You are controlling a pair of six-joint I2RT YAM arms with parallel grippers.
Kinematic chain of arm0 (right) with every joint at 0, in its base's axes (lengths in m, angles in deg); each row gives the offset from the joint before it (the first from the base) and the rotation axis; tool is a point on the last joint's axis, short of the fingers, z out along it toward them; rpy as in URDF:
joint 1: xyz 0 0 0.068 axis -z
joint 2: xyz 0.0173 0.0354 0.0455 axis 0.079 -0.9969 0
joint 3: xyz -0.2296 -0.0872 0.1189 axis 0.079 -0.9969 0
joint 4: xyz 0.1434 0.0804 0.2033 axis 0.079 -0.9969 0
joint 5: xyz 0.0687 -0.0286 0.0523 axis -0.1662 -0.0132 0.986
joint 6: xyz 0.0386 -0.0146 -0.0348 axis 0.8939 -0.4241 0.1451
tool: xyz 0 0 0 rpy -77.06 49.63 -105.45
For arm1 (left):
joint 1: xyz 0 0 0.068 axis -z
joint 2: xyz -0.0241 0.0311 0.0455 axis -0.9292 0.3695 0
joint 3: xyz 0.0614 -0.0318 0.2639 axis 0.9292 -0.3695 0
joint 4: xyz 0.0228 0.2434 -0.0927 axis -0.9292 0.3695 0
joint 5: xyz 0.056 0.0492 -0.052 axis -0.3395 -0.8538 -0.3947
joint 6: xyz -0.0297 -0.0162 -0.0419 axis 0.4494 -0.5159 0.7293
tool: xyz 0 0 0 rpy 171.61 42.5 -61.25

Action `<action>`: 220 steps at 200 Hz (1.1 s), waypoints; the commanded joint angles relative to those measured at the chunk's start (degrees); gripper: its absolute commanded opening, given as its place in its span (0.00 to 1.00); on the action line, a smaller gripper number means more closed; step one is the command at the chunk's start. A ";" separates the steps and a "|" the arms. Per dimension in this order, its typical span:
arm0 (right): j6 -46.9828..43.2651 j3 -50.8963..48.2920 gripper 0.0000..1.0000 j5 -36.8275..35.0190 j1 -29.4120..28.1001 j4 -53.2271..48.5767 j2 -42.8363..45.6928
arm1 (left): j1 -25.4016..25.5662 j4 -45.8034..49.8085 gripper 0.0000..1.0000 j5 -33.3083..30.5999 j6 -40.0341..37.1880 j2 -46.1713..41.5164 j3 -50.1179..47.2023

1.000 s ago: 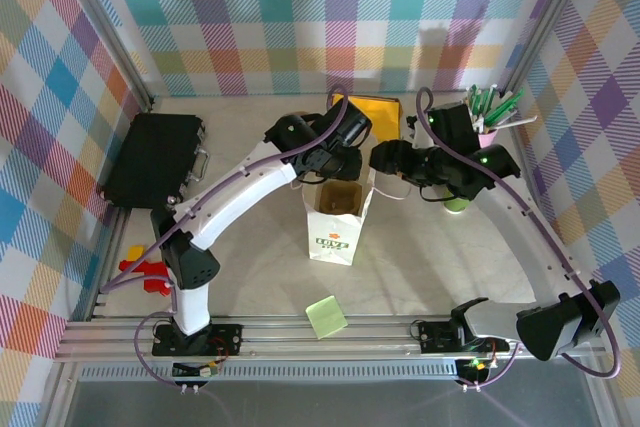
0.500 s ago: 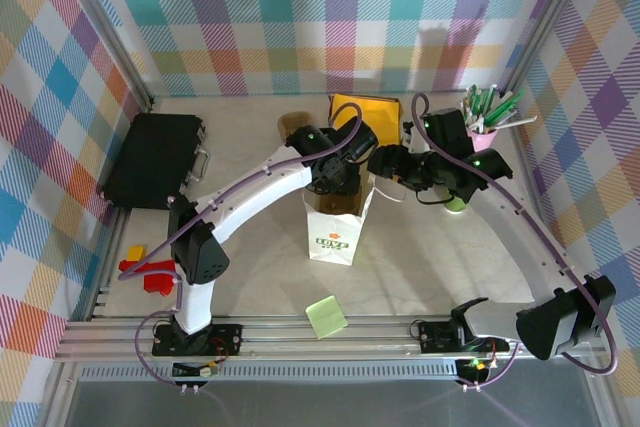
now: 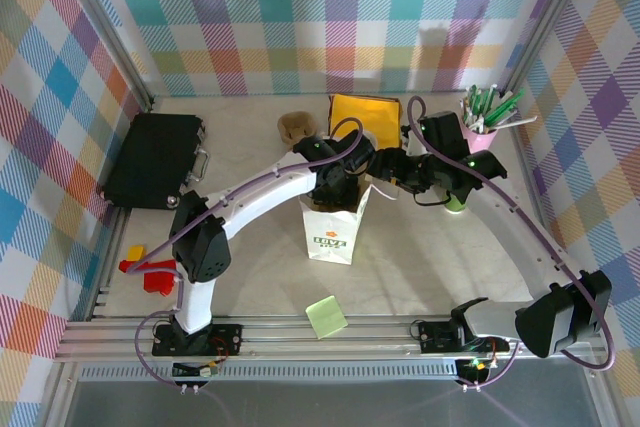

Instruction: Pack the takeout coffee

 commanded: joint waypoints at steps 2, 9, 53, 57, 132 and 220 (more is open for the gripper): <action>0.92 -0.98 0.67 0.88 0.24 1.11 0.10 | -0.52 -0.61 0.15 1.92 0.28 1.47 -1.01; 0.90 -1.19 0.67 0.99 0.30 1.24 0.18 | -0.53 -0.72 0.15 2.45 0.12 1.76 -1.10; 1.11 -2.25 0.67 0.85 0.28 1.51 0.81 | -0.52 -2.41 0.15 3.23 0.26 1.83 -3.57; 1.10 -2.35 0.67 0.84 0.27 1.59 0.89 | -0.57 -2.81 0.15 3.35 0.20 1.79 -3.84; 0.91 -3.09 0.64 -0.11 0.27 1.00 2.72 | -0.95 -5.97 0.12 4.24 0.84 0.73 -8.78; 0.56 -3.58 0.60 -2.15 0.27 -0.56 5.96 | -1.72 -7.09 0.11 4.03 0.45 1.05 -10.86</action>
